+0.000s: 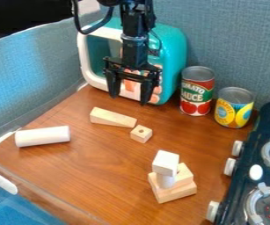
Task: Take the cube and put it next to the rectangle block
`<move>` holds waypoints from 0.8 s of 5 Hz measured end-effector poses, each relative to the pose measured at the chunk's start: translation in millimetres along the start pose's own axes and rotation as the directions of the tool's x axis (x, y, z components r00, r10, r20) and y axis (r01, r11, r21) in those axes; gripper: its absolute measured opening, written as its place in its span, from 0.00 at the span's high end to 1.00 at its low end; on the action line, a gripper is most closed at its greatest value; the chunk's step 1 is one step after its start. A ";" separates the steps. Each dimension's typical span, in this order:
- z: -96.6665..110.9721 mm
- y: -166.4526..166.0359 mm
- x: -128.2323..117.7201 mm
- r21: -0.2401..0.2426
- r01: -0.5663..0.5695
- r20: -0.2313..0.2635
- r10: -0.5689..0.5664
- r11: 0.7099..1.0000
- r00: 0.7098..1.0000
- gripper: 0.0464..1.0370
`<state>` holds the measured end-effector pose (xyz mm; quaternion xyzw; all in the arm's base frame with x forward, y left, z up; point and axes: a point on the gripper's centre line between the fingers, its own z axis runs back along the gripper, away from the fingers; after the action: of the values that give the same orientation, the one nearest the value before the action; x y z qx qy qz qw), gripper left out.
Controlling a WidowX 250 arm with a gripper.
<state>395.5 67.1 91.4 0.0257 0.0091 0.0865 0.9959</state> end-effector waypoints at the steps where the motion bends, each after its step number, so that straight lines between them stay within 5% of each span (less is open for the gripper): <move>1: -18.9 -2.1 -3.8 -0.007 0.008 -0.046 -0.009 1.000 0.999 0.04; 2: -36.3 9.3 -20.2 -0.035 0.156 -0.078 -0.159 0.987 0.984 0.04; 3: -27.3 37.0 -36.4 -0.060 0.233 -0.027 -0.235 0.971 0.972 0.04; 4: -30.3 43.8 -46.9 -0.063 0.387 0.005 -0.388 0.920 0.922 0.04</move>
<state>341.1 103.6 64.1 -0.0080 0.0149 -0.1119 0.9936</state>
